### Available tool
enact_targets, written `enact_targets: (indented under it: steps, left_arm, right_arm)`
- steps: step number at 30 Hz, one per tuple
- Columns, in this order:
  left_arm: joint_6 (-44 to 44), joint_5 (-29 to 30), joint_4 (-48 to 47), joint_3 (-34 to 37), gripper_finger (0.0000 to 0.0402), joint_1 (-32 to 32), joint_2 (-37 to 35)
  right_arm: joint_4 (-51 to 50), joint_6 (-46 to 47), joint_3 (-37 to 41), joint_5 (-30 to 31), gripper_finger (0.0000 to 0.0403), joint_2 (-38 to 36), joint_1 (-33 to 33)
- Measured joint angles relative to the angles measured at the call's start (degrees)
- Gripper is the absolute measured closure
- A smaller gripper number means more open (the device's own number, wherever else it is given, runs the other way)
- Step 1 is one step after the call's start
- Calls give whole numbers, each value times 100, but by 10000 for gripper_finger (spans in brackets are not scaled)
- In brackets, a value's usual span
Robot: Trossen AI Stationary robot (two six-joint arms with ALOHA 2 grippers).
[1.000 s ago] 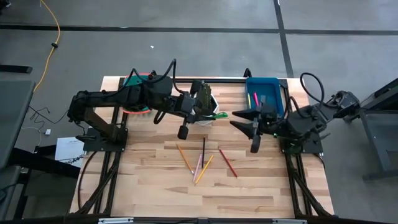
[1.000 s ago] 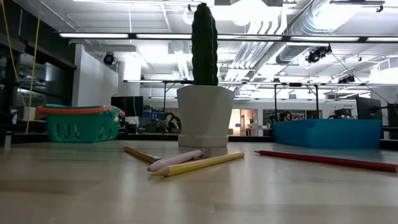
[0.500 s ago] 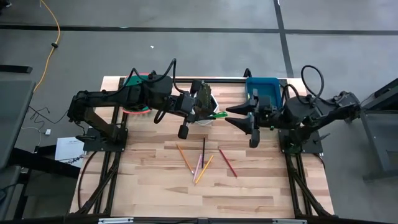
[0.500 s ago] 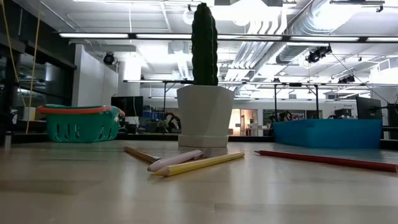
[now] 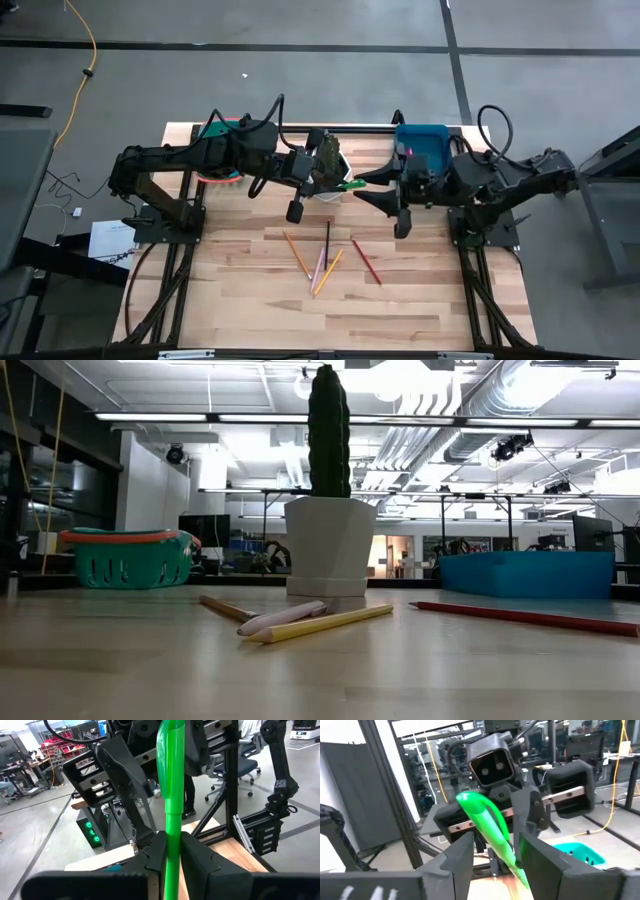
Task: Sort pens & pencils
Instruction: Put the green pen into the blue bin
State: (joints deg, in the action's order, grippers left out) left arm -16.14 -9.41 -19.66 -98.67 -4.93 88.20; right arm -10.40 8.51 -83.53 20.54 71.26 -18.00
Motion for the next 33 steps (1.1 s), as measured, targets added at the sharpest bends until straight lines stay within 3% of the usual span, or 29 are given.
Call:
enact_targets:
  steps: [16, 27, 33]
  left_arm:
    - [15, -14, -34, 0, 364, 2, 2]
    - [15, -17, -42, 0, 364, 0, 7]
    - [15, -20, -42, 2, 364, 2, 7]
  right_arm:
    - [308, -109, 0, -276, 259, 155, 192]
    - [298, -242, 0, -273, 335, 155, 191]
    - [296, -291, 0, -258, 352, 155, 192]
